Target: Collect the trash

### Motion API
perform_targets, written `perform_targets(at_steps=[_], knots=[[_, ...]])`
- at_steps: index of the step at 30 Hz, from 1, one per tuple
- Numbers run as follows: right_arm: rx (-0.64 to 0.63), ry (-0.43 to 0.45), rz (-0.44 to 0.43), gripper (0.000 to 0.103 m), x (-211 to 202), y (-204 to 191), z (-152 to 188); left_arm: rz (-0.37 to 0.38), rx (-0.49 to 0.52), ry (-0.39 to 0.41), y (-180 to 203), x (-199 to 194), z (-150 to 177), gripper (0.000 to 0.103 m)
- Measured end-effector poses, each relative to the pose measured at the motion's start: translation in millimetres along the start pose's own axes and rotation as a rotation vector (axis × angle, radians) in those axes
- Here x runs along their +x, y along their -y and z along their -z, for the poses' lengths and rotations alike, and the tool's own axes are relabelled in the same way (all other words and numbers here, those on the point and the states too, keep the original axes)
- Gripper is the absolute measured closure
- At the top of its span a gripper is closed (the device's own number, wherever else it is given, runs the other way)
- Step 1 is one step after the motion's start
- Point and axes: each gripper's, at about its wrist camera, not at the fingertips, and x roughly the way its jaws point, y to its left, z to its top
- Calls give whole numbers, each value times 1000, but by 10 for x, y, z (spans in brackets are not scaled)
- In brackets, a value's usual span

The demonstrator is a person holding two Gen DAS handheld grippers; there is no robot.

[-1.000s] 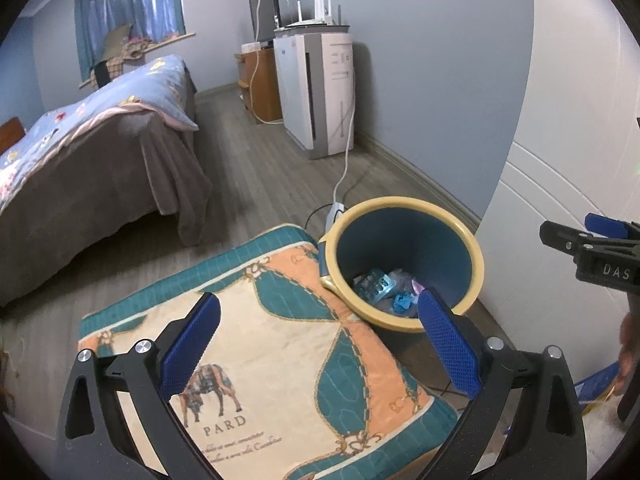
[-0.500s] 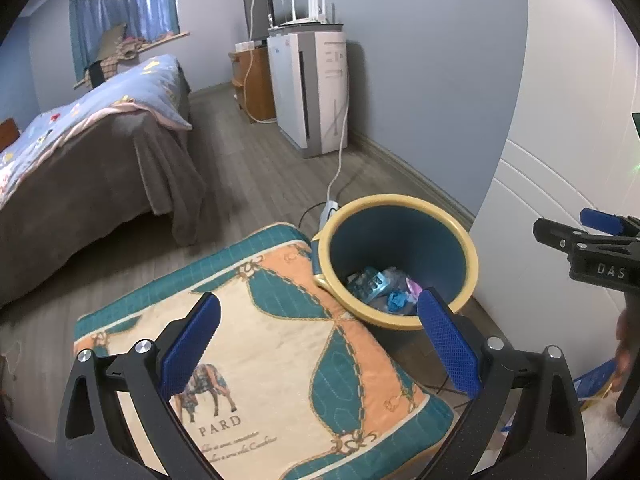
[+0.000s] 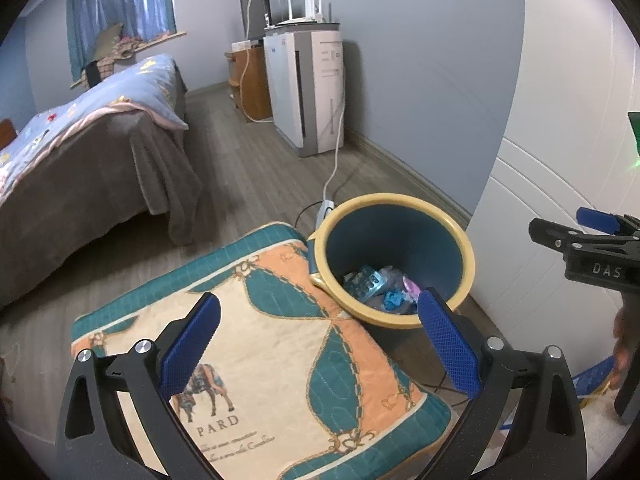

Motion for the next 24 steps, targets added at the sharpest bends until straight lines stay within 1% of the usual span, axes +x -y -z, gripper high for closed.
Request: perform_targets(at_steps=[24], knots=[[-1, 0, 3, 6, -4, -5, -2, -2, 9, 3, 0, -10, 16, 5]])
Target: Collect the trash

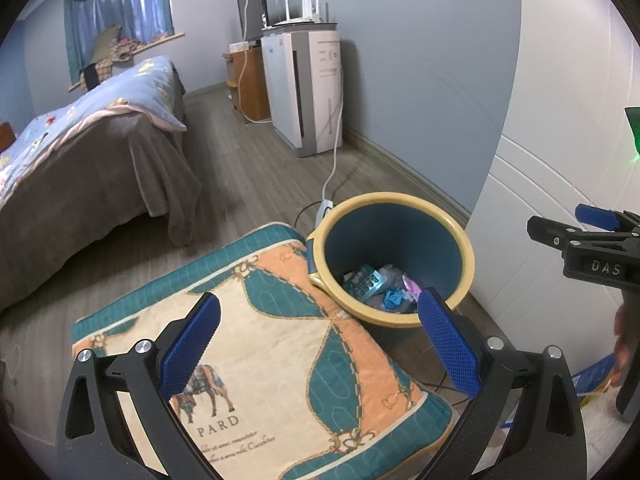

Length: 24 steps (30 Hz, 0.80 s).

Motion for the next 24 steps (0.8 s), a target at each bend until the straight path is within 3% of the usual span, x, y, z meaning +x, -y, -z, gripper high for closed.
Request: perform_targets(at_steps=[12, 17, 24], knots=[[-1, -2, 2, 6, 0, 11, 6, 32, 75, -8, 71, -9, -2, 5], [2, -6, 5, 6, 33, 39, 40, 1, 142, 9, 182, -36, 25, 5], [-2, -7, 9, 6, 39, 50, 50, 4, 121, 4, 139, -50, -2, 5]])
